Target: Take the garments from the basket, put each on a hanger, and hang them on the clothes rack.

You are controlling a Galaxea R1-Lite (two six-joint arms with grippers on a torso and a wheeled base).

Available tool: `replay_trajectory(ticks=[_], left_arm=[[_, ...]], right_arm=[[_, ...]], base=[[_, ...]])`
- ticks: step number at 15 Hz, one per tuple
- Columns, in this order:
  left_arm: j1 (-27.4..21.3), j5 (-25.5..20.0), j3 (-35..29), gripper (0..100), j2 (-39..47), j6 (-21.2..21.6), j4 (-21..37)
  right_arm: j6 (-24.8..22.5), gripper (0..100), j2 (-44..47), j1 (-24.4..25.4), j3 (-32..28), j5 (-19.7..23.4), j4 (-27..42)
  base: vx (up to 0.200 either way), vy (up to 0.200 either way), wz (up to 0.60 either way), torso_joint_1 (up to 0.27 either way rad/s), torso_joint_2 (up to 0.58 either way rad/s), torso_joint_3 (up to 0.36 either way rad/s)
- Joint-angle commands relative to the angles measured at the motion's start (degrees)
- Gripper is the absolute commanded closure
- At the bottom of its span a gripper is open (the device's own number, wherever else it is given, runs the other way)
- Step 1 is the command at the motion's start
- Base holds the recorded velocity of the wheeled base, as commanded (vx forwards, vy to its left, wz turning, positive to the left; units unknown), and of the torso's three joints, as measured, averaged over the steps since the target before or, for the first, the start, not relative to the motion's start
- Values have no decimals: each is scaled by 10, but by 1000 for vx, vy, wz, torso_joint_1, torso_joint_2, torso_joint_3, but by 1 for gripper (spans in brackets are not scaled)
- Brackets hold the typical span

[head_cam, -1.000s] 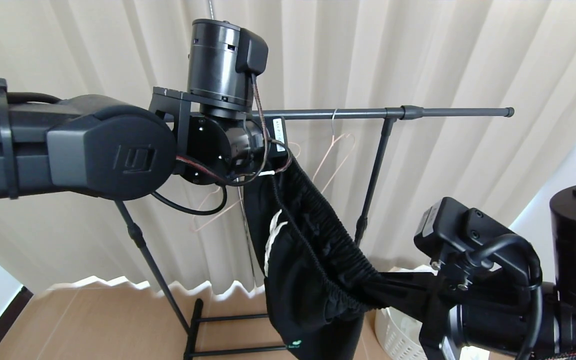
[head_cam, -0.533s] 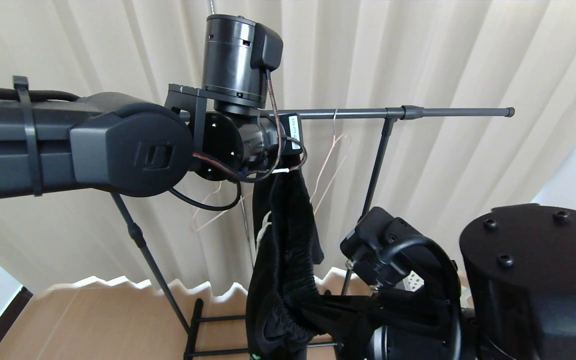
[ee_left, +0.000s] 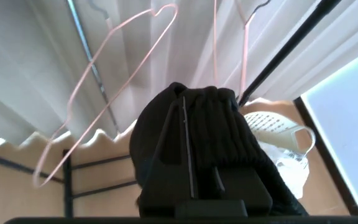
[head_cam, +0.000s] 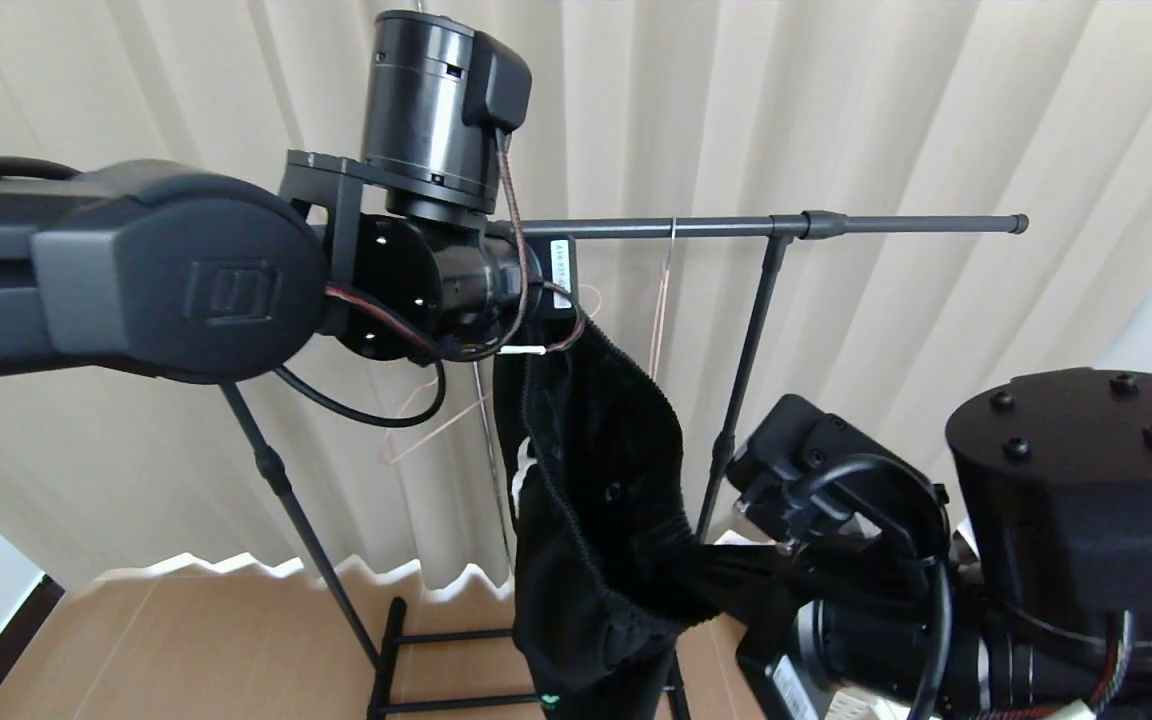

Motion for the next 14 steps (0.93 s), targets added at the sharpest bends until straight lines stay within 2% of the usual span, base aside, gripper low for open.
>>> replay_trajectory(ticks=[1,2,4,5,6,8,9,10,12,14], left_arm=[[6,0,4,100,-36,0,15],[6,0,6,100,-61,0,67],[5,0,20,100,-89,1,115],[5,0,20,100,-89,1,115],[2,0,94,100,-146,24,142],[-1,-2,157,100,-175,47,140],[-1,-2,157,100,-175,47,140],[-17,-16,234,100,-197,65,139],[-43,-40,275,100,-209,64,139],[-66,-70,307,100,-214,63,139]], right_arm=[[-35,100,-35,-53,22,0,8],[-74,100,-33,-108,19,0,8],[-82,100,-26,-149,6,-1,6],[-82,100,-26,-149,6,-1,6],[-80,100,-6,-192,-36,-16,6],[-77,100,20,-192,-63,-37,3],[-77,100,20,-192,-63,-37,3],[-7,100,68,-191,-114,-69,4],[45,100,113,-190,-157,-105,3],[85,100,139,-182,-186,-107,3]], base=[[0,0,0,0,0,0],[0,0,0,0,0,0],[0,0,0,0,0,0],[0,0,0,0,0,0],[0,0,0,0,0,0],[0,0,0,0,0,0],[0,0,0,0,0,0],[0,0,0,0,0,0],[0,0,0,0,0,0],[0,0,0,0,0,0]])
